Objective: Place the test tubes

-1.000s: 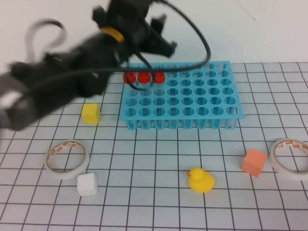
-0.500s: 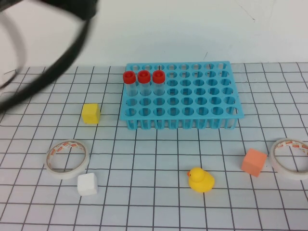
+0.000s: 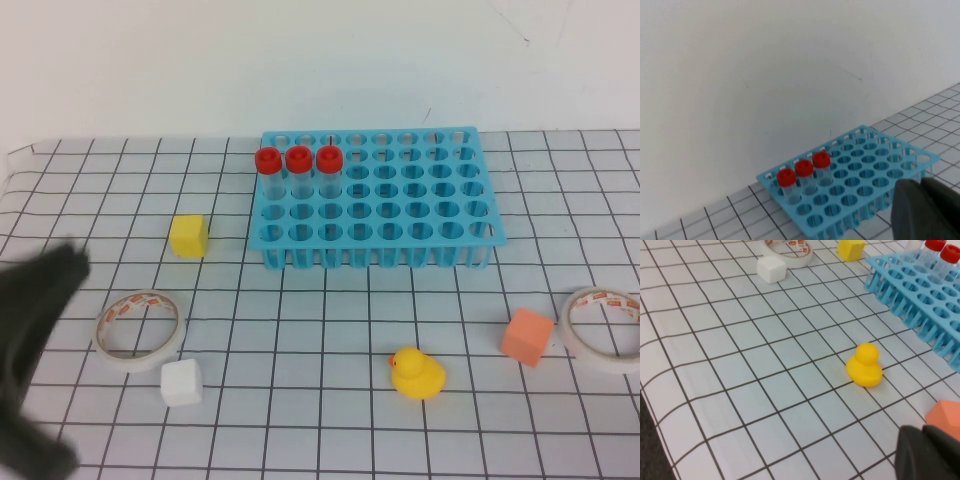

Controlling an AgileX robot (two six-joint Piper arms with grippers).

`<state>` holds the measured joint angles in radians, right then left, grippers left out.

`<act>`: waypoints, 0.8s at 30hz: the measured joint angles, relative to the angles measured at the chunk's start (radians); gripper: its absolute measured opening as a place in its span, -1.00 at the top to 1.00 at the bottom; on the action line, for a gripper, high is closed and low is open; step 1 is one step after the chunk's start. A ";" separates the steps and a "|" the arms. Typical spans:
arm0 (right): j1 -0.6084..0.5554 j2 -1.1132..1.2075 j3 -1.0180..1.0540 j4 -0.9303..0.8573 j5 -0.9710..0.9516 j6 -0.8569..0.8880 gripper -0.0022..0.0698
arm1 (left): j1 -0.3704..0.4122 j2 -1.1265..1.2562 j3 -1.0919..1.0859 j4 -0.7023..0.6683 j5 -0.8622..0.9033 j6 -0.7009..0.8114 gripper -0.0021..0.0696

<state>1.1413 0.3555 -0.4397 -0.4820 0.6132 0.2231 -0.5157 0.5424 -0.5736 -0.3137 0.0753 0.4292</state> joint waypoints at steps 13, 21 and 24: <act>0.000 0.000 0.000 0.000 0.000 0.000 0.94 | 0.000 -0.190 0.278 -0.011 0.021 -0.012 0.94; 0.000 0.000 0.000 0.000 0.000 0.000 0.94 | 0.000 -0.190 0.334 -0.011 0.151 -0.014 0.94; 0.000 0.000 0.000 0.000 0.000 0.000 0.94 | 0.000 -0.190 0.336 -0.009 0.183 -0.014 0.94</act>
<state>1.1413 0.3555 -0.4397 -0.4820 0.6132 0.2231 -0.5157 0.3522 -0.2379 -0.3229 0.2579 0.4150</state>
